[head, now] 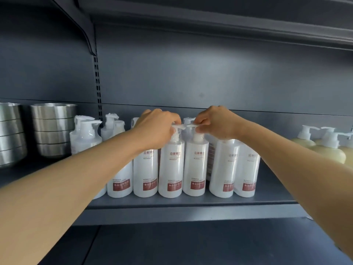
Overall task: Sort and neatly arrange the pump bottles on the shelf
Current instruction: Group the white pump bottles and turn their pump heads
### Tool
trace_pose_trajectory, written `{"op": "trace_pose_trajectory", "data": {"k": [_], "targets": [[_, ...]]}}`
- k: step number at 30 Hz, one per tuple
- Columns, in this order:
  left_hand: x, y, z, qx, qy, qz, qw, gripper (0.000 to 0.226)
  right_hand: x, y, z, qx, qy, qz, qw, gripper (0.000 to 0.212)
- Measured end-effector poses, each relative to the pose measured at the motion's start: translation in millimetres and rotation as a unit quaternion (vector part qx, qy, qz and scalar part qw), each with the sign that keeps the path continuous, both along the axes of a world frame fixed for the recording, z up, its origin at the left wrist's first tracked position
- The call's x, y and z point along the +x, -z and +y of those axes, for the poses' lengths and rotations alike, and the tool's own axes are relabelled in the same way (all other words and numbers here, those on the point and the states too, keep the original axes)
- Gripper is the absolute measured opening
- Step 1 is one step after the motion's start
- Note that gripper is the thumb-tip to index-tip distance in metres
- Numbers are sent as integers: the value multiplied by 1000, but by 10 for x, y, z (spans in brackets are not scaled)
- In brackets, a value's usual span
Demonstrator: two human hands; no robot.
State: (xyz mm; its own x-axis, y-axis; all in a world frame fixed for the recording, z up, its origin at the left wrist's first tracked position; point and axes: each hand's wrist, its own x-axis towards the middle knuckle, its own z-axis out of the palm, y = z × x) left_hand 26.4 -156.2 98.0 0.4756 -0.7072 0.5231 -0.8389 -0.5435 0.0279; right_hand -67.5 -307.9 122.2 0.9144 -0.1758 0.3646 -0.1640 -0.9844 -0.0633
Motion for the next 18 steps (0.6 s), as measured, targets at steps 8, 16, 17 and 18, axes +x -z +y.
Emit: {"op": "trace_pose_trajectory", "data": {"k": [8,16,17,18], "targets": [[-3,-74,-66,-47,33,126,990,16,-95,-52,-78,-12,-12,6,1000,26],[-20,-49,-101,-69,15,114,991,16,-123,12,-133,4,-32,-27,999,30],[-25,-46,-90,-73,11,116,990,17,-111,29,-130,1,-34,-29,999,32],[-35,-47,-81,-76,9,119,990,17,-103,39,-128,-1,-36,-29,999,33]]}}
